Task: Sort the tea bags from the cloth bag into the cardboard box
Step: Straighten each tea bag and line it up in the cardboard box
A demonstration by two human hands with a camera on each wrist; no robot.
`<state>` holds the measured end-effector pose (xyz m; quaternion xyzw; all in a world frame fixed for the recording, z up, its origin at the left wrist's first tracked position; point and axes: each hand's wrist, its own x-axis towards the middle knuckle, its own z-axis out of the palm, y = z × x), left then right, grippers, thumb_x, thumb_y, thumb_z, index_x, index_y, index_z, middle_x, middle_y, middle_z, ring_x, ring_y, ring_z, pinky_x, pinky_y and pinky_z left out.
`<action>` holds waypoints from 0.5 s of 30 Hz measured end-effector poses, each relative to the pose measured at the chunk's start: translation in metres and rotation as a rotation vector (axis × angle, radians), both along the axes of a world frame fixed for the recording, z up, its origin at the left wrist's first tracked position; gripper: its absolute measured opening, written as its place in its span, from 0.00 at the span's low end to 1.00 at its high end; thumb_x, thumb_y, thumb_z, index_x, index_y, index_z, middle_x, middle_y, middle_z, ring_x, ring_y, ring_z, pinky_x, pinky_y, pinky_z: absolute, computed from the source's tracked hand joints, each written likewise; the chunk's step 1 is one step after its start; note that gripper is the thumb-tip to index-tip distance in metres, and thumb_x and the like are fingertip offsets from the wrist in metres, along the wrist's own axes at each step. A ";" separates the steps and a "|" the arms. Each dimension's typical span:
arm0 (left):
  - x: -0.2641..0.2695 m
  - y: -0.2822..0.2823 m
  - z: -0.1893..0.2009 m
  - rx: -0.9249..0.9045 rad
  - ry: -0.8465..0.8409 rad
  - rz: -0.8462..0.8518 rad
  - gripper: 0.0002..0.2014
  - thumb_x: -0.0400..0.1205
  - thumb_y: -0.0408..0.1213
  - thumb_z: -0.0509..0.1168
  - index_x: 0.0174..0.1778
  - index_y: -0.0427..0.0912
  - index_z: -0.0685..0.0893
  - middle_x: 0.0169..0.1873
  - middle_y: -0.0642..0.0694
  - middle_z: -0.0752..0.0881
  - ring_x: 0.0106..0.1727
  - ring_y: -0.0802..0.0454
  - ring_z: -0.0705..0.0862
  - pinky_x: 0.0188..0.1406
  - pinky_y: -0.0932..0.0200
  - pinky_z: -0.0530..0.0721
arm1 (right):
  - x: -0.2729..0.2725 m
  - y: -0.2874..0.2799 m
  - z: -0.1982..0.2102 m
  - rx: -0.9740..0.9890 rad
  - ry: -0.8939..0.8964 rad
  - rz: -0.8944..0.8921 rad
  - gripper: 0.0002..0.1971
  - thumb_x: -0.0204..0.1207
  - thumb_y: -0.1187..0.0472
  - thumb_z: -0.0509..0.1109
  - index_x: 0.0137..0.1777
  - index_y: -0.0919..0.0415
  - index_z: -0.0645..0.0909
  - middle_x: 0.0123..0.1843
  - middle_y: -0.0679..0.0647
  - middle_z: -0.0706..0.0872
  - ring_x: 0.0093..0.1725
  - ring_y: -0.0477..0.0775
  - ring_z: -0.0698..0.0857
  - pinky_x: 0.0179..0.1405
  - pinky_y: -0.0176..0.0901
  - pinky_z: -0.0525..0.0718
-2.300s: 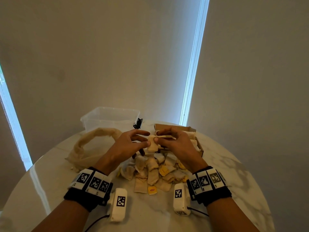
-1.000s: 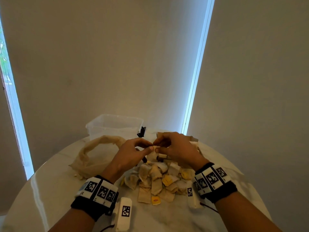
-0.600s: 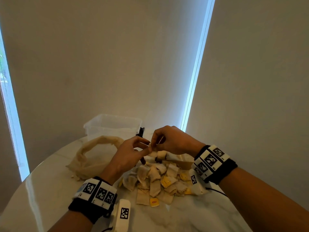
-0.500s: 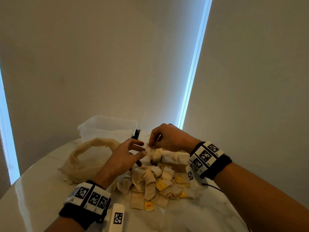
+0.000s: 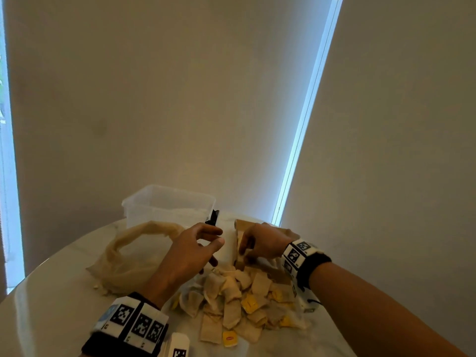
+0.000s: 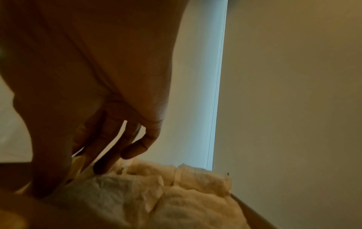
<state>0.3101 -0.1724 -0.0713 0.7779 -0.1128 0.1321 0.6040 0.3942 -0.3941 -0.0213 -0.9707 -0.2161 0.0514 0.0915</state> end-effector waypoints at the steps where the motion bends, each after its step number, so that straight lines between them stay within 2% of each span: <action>1: 0.000 0.000 0.001 0.000 -0.003 0.003 0.13 0.88 0.45 0.72 0.68 0.53 0.85 0.59 0.56 0.89 0.39 0.51 0.94 0.28 0.61 0.87 | 0.003 0.001 -0.005 -0.009 -0.023 0.013 0.10 0.77 0.58 0.84 0.57 0.50 0.93 0.52 0.39 0.86 0.57 0.45 0.85 0.52 0.30 0.77; 5: -0.002 0.000 0.002 -0.013 -0.006 0.003 0.12 0.88 0.44 0.72 0.67 0.53 0.85 0.58 0.56 0.89 0.39 0.51 0.94 0.30 0.57 0.89 | 0.011 0.004 -0.020 -0.007 -0.100 0.032 0.07 0.76 0.58 0.84 0.53 0.52 0.92 0.52 0.43 0.89 0.52 0.46 0.87 0.56 0.38 0.89; 7: -0.003 0.000 0.003 -0.012 -0.012 0.000 0.12 0.88 0.44 0.72 0.67 0.53 0.86 0.58 0.56 0.89 0.38 0.51 0.94 0.30 0.57 0.89 | 0.013 0.004 -0.024 -0.002 -0.133 0.038 0.07 0.77 0.57 0.83 0.53 0.52 0.91 0.51 0.44 0.89 0.51 0.46 0.87 0.52 0.35 0.87; 10: -0.003 0.000 0.003 -0.013 -0.007 0.002 0.12 0.88 0.45 0.72 0.67 0.53 0.86 0.58 0.56 0.90 0.38 0.51 0.94 0.30 0.57 0.88 | 0.017 0.002 -0.027 -0.002 -0.169 0.026 0.09 0.76 0.56 0.84 0.54 0.52 0.91 0.56 0.45 0.87 0.53 0.46 0.84 0.48 0.30 0.78; 13: -0.003 0.001 0.002 -0.012 -0.007 0.008 0.12 0.88 0.45 0.72 0.67 0.53 0.86 0.58 0.56 0.90 0.39 0.52 0.94 0.30 0.58 0.89 | 0.021 0.000 -0.027 -0.029 -0.200 0.013 0.12 0.72 0.53 0.87 0.53 0.48 0.91 0.62 0.44 0.81 0.57 0.47 0.81 0.53 0.34 0.79; 15: -0.003 0.001 0.003 -0.018 0.001 0.015 0.12 0.88 0.45 0.71 0.67 0.53 0.86 0.58 0.56 0.89 0.39 0.52 0.94 0.30 0.58 0.89 | 0.020 -0.002 -0.024 -0.027 -0.189 0.004 0.13 0.69 0.52 0.89 0.52 0.47 0.92 0.62 0.43 0.78 0.57 0.47 0.80 0.53 0.36 0.80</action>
